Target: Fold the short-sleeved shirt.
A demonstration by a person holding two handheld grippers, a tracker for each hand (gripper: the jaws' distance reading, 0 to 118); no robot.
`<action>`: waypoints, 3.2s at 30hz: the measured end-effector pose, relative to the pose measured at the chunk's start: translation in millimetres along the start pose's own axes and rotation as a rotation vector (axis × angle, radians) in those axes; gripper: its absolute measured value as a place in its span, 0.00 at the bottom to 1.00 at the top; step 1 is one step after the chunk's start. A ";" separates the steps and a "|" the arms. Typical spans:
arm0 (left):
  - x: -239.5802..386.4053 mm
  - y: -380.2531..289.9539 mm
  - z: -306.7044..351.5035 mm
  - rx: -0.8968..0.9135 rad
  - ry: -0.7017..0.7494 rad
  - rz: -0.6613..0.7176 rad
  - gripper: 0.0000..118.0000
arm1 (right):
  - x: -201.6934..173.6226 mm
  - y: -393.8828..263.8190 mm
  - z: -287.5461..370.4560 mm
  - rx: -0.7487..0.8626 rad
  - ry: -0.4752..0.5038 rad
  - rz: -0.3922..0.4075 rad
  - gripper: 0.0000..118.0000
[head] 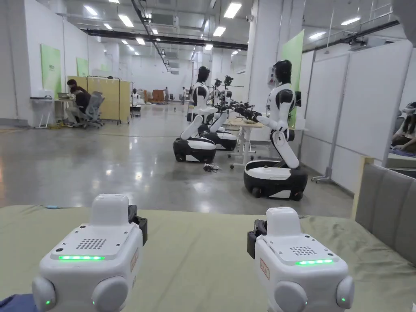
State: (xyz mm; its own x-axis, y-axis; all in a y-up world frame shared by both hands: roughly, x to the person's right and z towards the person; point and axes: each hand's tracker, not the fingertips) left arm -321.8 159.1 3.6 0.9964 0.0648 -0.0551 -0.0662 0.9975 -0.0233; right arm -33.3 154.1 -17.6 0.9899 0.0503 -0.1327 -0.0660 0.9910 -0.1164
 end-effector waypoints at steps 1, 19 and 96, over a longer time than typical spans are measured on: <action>-4.1 -0.7 1.8 -0.002 0.008 0.002 0.04 | -5.2 -0.9 -1.7 -0.001 0.004 0.006 0.00; -220.8 -28.4 109.5 -0.218 0.312 0.026 0.04 | -244.2 -36.7 -2.0 -0.044 0.503 0.034 0.00; 243.7 -267.3 -218.4 -0.881 -0.518 0.011 0.16 | 113.6 -193.4 7.3 -0.353 -0.149 -0.105 0.00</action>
State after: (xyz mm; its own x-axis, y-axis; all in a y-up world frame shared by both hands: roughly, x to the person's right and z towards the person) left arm -73.0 -97.6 -221.6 0.8823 0.2863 0.3735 0.1167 0.6358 -0.7630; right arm 92.8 -30.9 -3.0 0.9992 -0.0057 0.0395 0.0232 0.8897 -0.4560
